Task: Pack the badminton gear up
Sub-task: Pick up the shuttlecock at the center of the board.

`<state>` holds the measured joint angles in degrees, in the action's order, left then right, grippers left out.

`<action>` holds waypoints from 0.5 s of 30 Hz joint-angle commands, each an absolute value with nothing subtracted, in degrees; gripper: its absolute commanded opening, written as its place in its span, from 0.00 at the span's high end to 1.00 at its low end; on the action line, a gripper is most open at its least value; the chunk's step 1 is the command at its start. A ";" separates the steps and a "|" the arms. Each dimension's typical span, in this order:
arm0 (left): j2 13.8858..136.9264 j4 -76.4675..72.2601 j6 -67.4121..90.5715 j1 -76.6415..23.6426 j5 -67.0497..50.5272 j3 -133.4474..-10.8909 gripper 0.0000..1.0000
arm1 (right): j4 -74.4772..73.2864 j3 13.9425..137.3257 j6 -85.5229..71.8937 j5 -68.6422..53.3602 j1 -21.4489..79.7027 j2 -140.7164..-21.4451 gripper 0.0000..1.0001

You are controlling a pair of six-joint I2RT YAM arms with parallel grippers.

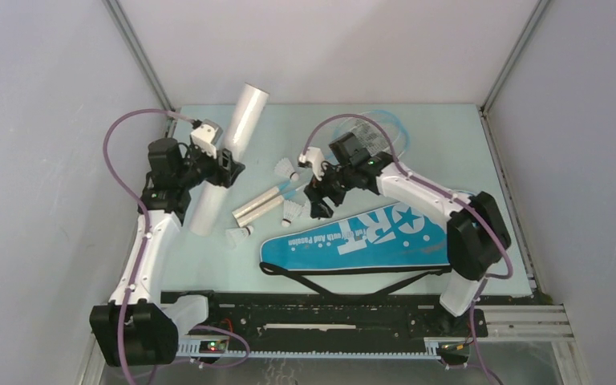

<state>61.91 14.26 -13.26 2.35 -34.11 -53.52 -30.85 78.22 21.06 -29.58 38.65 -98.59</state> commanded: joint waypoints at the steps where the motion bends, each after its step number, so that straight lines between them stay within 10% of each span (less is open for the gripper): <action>1: 59.79 12.22 -10.47 4.18 -31.61 -58.14 0.90 | -27.95 87.10 17.88 -29.42 40.17 -104.22 0.18; 15: 58.37 12.13 -10.80 5.10 -31.35 -57.76 0.91 | -34.17 104.50 14.54 -34.53 41.18 -123.10 0.27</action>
<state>60.58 14.26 -11.77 4.43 -30.94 -54.22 -31.99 100.49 15.81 -32.03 40.40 -121.14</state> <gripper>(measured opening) 0.700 0.735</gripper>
